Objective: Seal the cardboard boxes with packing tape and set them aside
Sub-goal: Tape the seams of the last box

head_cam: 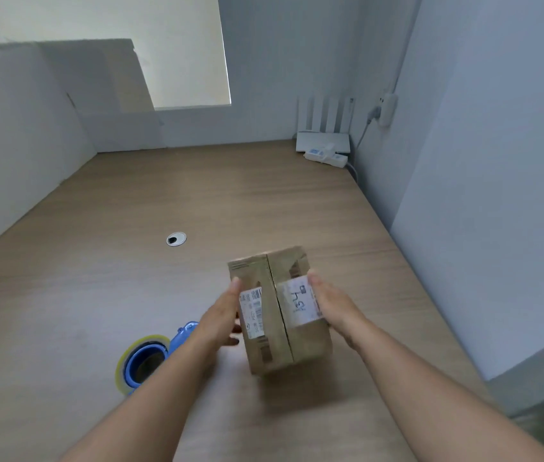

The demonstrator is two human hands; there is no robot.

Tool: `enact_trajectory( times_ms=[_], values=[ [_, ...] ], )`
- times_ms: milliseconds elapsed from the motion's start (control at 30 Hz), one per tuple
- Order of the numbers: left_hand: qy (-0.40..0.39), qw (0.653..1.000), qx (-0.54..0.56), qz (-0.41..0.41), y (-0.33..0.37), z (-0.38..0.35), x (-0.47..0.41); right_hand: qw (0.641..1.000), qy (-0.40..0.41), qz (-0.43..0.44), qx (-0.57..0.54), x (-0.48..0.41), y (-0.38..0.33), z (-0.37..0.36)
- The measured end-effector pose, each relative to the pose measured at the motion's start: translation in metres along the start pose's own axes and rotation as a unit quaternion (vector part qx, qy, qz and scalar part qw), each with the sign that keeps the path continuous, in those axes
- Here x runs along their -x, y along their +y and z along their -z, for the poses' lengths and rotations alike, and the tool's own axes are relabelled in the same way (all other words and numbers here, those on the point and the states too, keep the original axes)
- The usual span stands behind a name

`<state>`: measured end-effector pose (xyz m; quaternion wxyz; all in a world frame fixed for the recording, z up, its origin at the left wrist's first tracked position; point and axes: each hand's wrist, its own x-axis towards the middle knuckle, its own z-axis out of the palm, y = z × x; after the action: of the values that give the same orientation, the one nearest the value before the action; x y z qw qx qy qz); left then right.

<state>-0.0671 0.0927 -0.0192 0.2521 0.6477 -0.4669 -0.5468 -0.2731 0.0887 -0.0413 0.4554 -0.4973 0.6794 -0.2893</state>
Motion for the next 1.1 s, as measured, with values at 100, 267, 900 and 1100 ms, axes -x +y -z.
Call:
enact_trajectory(
  times_ms=[100, 267, 900, 1100],
  values=[
    [0.021, 0.979, 0.186, -0.081, 0.012, 0.012, 0.0, 0.978, 0.033, 0.041, -0.204, 0.009, -0.024, 0.02],
    [0.022, 0.984, 0.176, -0.028, 0.002, 0.013, 0.007, 0.985, 0.059, -0.019, -0.161, 0.018, -0.016, 0.022],
    [0.093, 0.992, -0.045, -0.065, -0.02, -0.001, 0.02, 0.984, 0.127, -0.03, 0.124, 0.041, 0.002, 0.001],
    [0.144, 0.949, -0.271, -0.073, -0.029, 0.02, 0.009, 0.978, 0.089, -0.11, -0.153, 0.05, 0.018, 0.015]
  ],
)
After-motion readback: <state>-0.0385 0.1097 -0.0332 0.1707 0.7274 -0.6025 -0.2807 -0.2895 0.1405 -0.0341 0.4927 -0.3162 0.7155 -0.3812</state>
